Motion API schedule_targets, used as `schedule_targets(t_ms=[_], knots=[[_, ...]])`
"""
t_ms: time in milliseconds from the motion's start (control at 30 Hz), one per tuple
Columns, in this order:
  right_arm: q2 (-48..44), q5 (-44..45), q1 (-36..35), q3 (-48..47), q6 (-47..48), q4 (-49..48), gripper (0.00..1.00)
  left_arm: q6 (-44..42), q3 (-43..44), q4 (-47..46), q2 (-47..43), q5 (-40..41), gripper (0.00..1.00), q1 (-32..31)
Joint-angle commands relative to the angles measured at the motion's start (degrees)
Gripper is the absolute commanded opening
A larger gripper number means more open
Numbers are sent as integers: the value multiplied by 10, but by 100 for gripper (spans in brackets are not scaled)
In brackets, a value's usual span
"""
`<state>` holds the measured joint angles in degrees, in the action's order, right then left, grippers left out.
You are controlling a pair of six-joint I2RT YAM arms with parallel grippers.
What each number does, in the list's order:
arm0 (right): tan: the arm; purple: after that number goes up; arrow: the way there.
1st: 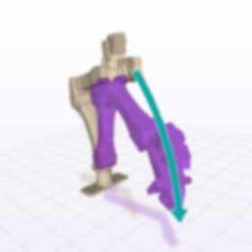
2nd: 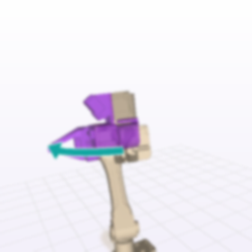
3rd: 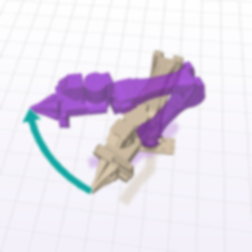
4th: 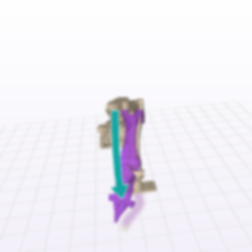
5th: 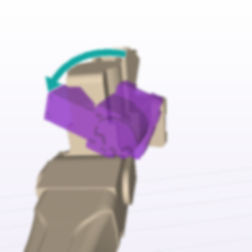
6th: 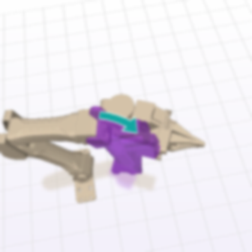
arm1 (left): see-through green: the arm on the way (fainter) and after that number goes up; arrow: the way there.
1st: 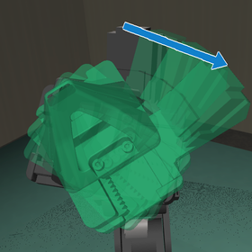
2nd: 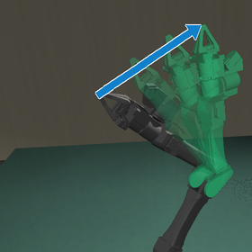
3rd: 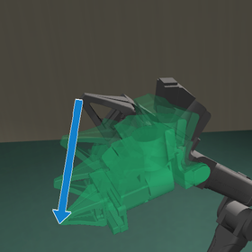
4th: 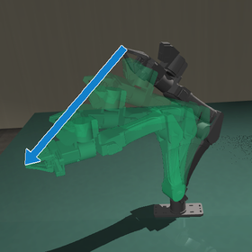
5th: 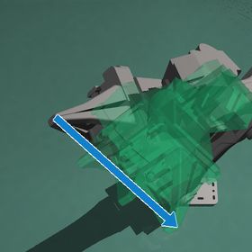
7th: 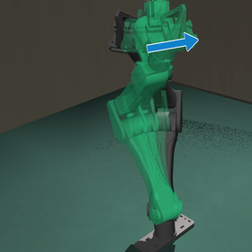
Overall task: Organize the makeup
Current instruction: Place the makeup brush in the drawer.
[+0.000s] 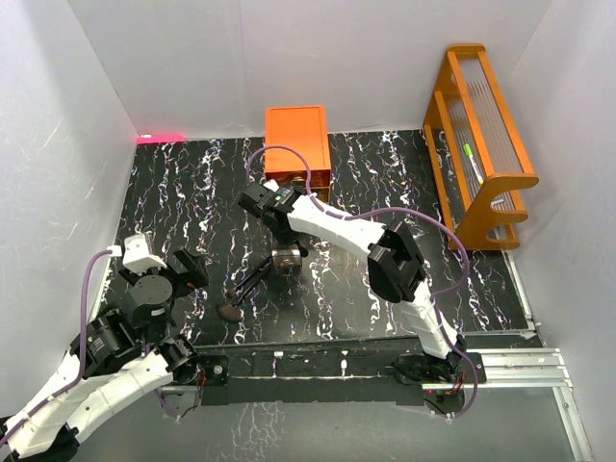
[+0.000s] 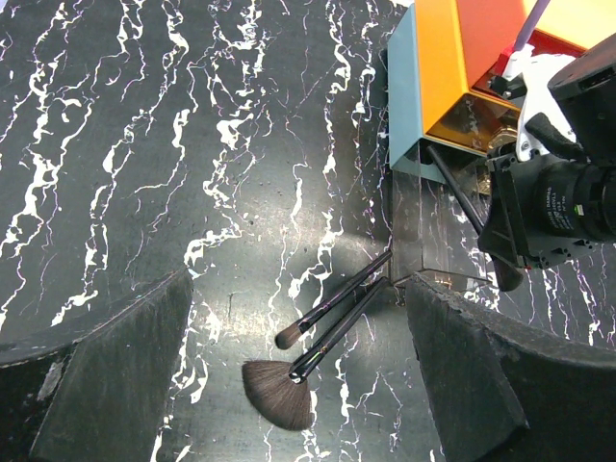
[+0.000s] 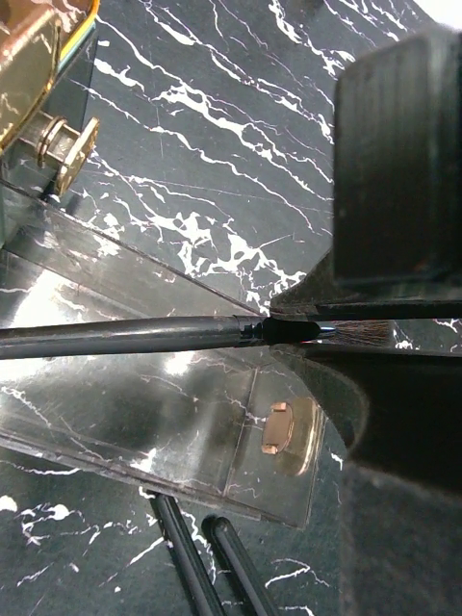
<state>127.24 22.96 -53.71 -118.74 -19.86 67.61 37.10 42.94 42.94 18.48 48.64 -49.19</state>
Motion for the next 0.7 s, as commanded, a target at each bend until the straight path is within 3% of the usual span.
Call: schedule_targets(t_ms=[0, 667], knots=[[5, 22, -1, -42, -2, 10, 8, -5, 7, 2, -3, 1, 91, 2], [33, 18, -1, -73, 1, 17, 8, -5, 8, 1, -5, -2, 91, 3]])
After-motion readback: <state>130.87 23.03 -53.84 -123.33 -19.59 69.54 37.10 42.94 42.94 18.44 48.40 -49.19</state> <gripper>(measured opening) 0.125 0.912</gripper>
